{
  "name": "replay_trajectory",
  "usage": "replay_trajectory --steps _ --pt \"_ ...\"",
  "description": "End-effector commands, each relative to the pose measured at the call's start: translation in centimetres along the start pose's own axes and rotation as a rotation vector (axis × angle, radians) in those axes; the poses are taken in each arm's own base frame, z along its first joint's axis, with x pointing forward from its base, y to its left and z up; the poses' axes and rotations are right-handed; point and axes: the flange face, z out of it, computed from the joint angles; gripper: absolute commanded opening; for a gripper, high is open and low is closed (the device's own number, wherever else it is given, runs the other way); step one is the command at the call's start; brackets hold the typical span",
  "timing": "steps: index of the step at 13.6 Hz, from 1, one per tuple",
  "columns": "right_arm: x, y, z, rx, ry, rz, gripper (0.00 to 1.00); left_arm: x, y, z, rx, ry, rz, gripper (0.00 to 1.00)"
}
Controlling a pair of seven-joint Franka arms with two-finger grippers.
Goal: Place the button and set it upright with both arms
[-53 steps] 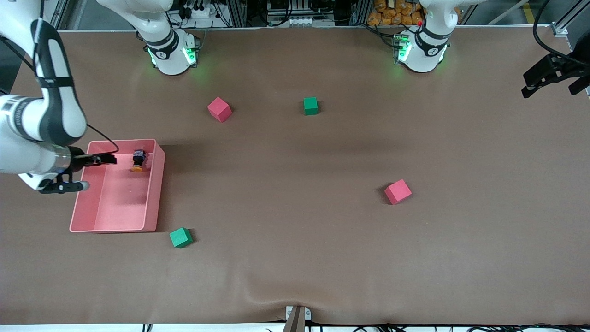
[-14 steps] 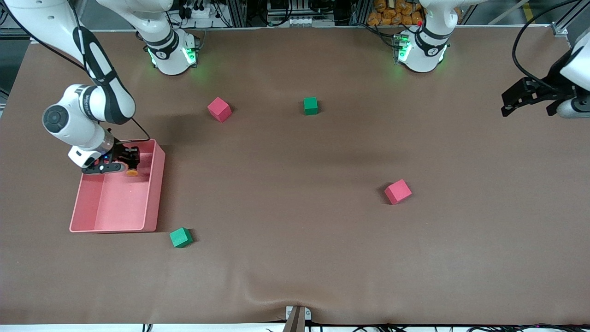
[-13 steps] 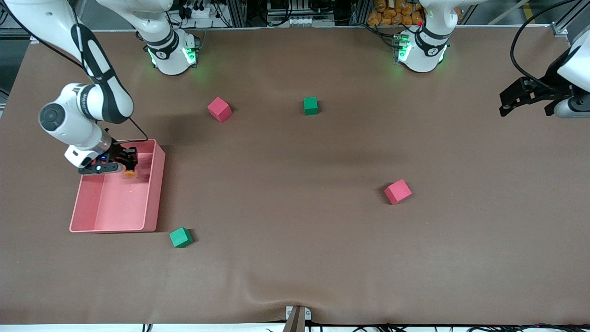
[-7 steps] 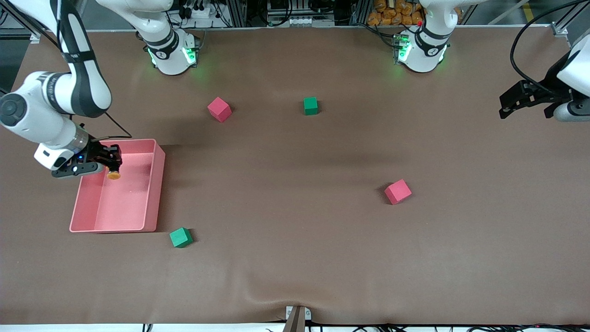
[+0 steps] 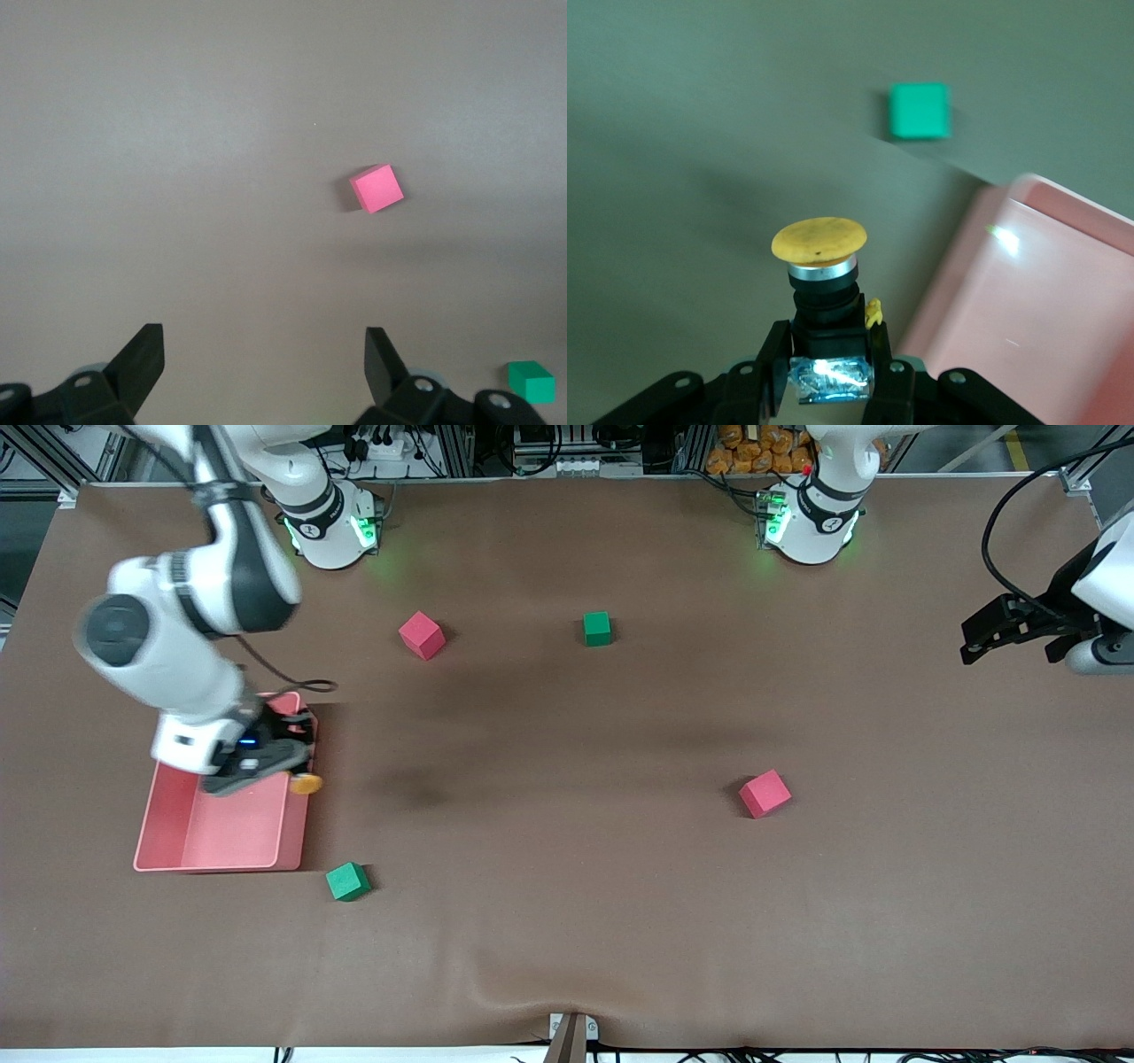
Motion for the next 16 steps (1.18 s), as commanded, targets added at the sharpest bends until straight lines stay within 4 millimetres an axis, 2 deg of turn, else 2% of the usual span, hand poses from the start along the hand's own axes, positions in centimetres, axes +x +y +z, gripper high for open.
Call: replay_trajectory --steps 1,5,7,9,11,13,14,15,16 --pt "4.0 -5.9 0.9 0.019 0.008 0.069 0.0 1.3 0.4 1.2 0.004 0.003 -0.001 1.0" --pt "8.4 -16.3 4.6 0.018 0.009 0.197 0.0 3.2 0.5 4.8 -0.005 -0.048 0.017 1.0" --pt "10.2 -21.8 7.6 0.014 0.001 0.251 0.0 4.3 0.5 7.6 -0.016 -0.094 0.025 1.0" --pt "11.0 -27.0 10.9 0.013 0.005 0.297 0.0 5.7 0.7 10.5 -0.026 -0.12 0.029 1.0" --pt "10.9 -30.5 14.2 0.037 0.049 0.323 0.0 6.5 1.4 12.8 -0.038 -0.147 0.041 1.0" --pt "10.0 -34.8 17.6 0.069 0.063 0.348 0.0 6.5 4.0 14.2 -0.036 -0.17 0.065 1.0" --pt "10.0 -36.6 18.5 0.082 0.082 0.359 0.0 6.5 6.0 15.1 -0.033 -0.185 0.093 1.0" --pt "10.1 -37.6 19.3 0.086 0.084 0.382 0.0 6.4 8.2 16.3 -0.027 -0.205 0.12 1.0" --pt "10.3 -38.6 19.9 0.088 0.085 0.392 0.0 6.5 9.4 17.7 -0.017 -0.227 0.112 1.0"
